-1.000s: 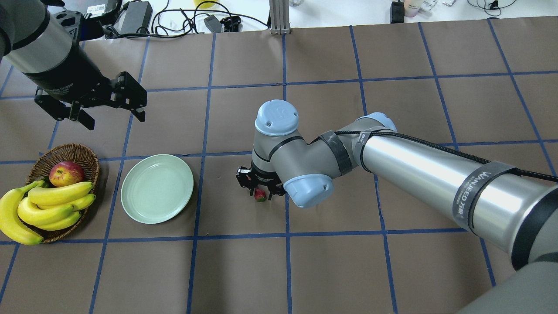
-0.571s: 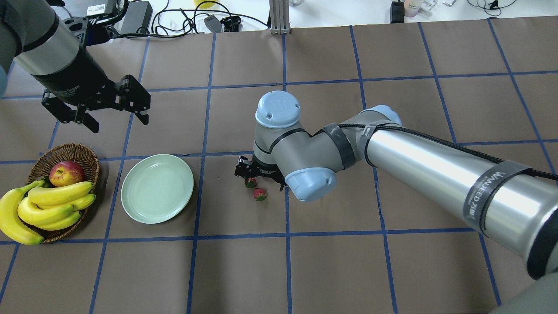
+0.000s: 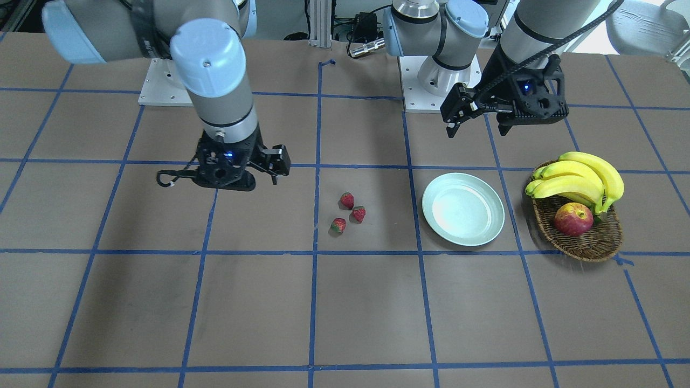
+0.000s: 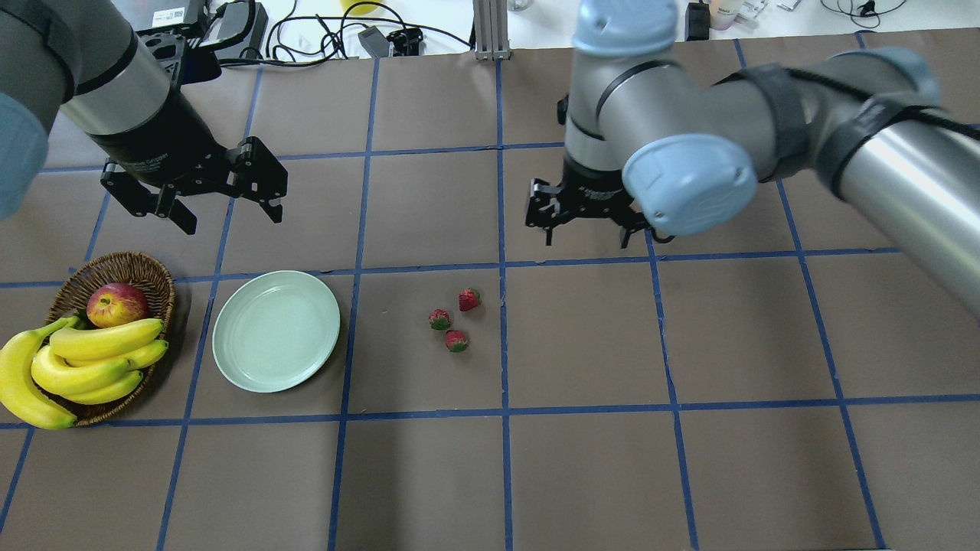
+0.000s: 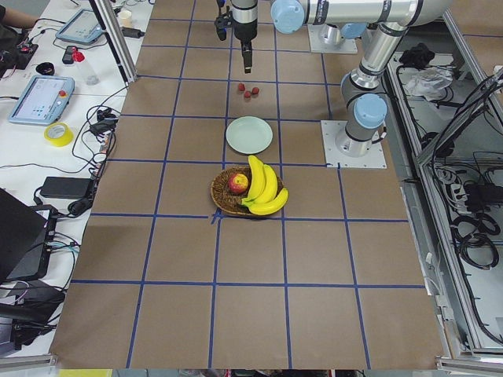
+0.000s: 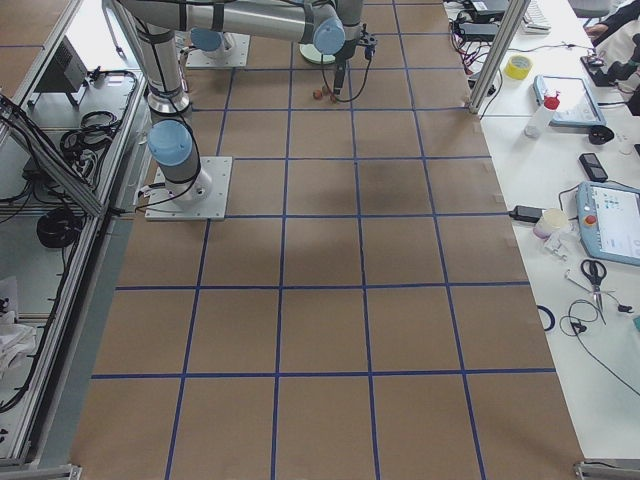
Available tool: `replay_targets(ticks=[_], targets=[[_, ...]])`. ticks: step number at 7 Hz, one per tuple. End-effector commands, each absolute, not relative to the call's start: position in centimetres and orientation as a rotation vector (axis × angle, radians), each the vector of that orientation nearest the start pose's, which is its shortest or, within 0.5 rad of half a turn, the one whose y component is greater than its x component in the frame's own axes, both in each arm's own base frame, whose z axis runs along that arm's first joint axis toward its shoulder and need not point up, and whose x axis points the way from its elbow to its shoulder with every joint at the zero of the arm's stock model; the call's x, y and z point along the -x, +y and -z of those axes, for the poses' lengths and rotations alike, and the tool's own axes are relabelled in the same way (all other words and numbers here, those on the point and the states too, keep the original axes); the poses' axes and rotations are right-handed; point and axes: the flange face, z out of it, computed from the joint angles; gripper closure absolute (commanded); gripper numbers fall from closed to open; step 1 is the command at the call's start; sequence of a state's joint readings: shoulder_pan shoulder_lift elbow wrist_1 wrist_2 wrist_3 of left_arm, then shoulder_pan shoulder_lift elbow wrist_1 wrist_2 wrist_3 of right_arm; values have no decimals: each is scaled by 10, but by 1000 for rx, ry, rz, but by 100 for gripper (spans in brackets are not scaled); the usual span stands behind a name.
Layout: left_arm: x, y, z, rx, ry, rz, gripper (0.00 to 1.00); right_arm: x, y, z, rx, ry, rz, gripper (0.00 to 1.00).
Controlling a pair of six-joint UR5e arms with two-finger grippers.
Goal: Collect all strawberries into plate
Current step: 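Raise the right arm away while the left gripper moves toward the strawberries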
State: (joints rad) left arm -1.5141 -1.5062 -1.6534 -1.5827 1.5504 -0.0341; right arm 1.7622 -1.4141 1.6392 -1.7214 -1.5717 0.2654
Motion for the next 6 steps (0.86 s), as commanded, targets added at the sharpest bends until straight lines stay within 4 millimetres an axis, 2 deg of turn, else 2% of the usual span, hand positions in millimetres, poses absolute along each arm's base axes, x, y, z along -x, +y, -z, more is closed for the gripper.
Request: replay_targets(ticks=[1,2,3,4,6], targets=[[126,-479,-460,155,3253,-46,0,-190,-508,-489,-100,3179,1,0],[128,-489,-437,181,3262,-17,0,-190,-502,-522,-94,3154,135,0],[133,-493,-396,277,3260,-12,0,-189,-502,-532,-96,3152,219,0],[149,-496,-359,378,3302,24,0,-191,-501,-531,-99,3140,216,0],[192,-490,-317,503,3267,-55,0,-192,-499,-525,-67,3152,202,0]])
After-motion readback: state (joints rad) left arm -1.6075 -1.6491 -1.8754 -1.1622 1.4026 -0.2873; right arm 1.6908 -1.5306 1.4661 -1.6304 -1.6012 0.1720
